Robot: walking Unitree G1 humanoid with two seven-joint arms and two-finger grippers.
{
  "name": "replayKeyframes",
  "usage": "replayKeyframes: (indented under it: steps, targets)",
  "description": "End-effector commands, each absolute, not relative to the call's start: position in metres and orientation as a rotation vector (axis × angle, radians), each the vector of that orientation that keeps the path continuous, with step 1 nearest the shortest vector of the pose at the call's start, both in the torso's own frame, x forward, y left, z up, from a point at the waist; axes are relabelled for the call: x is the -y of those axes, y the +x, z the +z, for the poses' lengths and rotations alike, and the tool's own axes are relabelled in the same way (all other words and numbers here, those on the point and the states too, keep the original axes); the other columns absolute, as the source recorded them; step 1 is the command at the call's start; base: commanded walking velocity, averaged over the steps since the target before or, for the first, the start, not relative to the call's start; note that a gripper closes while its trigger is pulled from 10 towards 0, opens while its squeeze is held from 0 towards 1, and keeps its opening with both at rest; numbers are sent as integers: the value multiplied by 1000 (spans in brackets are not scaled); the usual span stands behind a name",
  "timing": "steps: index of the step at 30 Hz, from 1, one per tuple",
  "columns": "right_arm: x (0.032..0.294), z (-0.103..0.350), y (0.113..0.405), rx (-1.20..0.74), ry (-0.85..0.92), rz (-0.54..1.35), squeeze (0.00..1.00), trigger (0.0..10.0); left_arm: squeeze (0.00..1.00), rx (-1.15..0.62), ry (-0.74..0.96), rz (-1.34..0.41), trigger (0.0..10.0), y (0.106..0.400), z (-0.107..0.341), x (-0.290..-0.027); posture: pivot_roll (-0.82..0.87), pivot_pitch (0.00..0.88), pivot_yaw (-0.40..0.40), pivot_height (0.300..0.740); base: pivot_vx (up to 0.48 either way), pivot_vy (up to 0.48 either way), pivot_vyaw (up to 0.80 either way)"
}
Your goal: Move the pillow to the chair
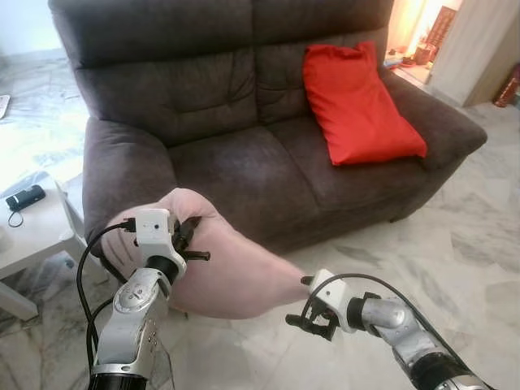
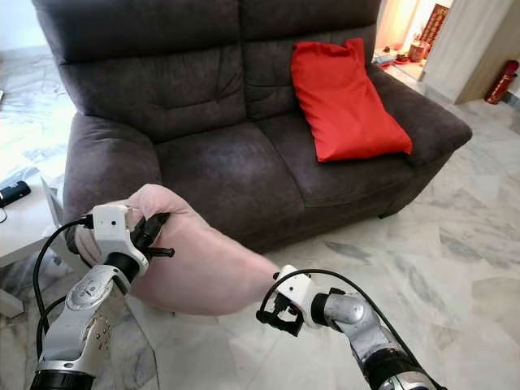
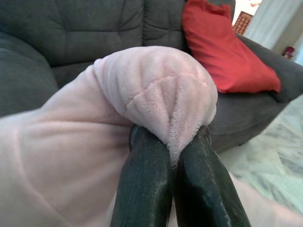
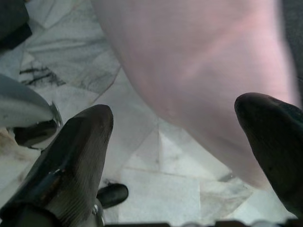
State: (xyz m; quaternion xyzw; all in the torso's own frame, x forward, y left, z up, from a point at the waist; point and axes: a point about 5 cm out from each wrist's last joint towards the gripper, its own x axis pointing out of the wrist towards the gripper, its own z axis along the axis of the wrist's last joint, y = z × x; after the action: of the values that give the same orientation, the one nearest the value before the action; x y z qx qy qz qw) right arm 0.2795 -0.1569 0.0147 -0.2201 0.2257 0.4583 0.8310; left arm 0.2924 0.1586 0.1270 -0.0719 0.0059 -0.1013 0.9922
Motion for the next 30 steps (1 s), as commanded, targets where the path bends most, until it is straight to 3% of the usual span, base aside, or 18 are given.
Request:
replayKeyframes:
  steps: [1, 21, 22, 23, 24, 30]
  targets:
    - [159, 13, 279, -491, -494, 971, 1000, 10000, 0, 139, -153, -281, 10000, 294, 164, -149, 81, 69, -13, 740, 0, 0, 0]
    - [164, 22, 295, -402, -585, 817, 1000, 10000, 0, 122, -157, -330, 10000, 293, 164, -143, 81, 76, -11, 740, 0, 0, 0]
    - [163, 23, 295, -399, -583, 815, 310, 10000, 0, 122, -157, -331, 10000, 293, 164, -143, 81, 76, -11, 740, 0, 0, 0]
    - [163, 23, 296, -397, -580, 814, 310, 10000, 0, 122, -157, -331, 10000, 293, 164, -143, 82, 76, -11, 740, 0, 0, 0]
    - [163, 24, 297, -392, -585, 810, 0, 10000, 0, 121, -157, -332, 10000, 293, 164, -143, 81, 77, -10, 740, 0, 0, 0]
    - [166, 19, 297, -423, -617, 774, 0, 10000, 0, 115, -146, -348, 10000, 292, 163, -142, 86, 76, -12, 740, 0, 0, 0]
